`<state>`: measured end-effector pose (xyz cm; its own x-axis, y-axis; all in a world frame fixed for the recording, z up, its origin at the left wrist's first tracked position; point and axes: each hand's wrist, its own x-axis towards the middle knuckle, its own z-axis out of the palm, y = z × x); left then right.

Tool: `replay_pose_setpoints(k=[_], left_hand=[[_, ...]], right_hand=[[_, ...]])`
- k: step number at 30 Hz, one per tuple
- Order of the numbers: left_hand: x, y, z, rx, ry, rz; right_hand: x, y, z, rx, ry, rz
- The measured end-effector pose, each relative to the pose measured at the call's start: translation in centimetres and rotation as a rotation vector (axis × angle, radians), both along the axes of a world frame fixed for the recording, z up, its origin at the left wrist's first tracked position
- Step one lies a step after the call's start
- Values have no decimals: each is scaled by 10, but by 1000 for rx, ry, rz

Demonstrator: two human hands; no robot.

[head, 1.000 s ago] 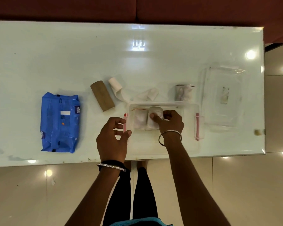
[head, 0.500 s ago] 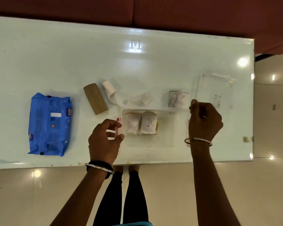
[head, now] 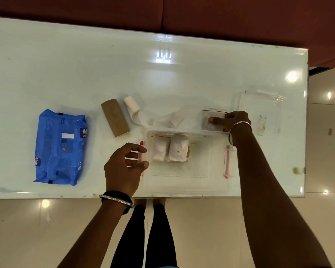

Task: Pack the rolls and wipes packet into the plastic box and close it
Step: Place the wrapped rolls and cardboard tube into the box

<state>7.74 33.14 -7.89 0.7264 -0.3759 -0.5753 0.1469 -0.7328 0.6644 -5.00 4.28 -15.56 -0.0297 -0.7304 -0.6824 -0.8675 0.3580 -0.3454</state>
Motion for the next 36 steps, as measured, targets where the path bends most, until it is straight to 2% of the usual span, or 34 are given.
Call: replay_pose_setpoints(k=[1, 3, 6, 8, 10, 14, 18, 21, 23, 29, 32, 36], left_hand=[[0, 0, 0, -3, 3, 0], [0, 1, -1, -5, 5, -4], [-1, 1, -1, -13, 1, 2], [-3, 1, -2, -15, 7, 7], [-3, 1, -3, -17, -3, 7], [-2, 2, -5, -19, -12, 6], [0, 6, -8, -28, -2, -21], [3, 10, -12, -65, 4, -38], [7, 13, -14, -102, -18, -25], [39, 12, -33, -71, -128, 219], [68, 1, -53, 29, -128, 334], [95, -15, -74, 166, -60, 306]], right_hand=[[0, 1, 1, -40, -27, 0], [-2, 6, 12, -268, -82, 25], [-5, 29, 48, -654, -357, -26], [-14, 55, 71, -710, -541, -115], [-24, 82, 82, -633, -612, -124], [-43, 131, 75, -409, -427, -12], [-35, 139, 60, -451, -209, 137], [-16, 128, 46, -416, 29, 276], [-5, 121, 36, -378, 116, 292], [-4, 119, 15, -253, 46, 119], [-11, 132, 15, -334, 45, 87], [-16, 149, 22, -525, -33, 111]])
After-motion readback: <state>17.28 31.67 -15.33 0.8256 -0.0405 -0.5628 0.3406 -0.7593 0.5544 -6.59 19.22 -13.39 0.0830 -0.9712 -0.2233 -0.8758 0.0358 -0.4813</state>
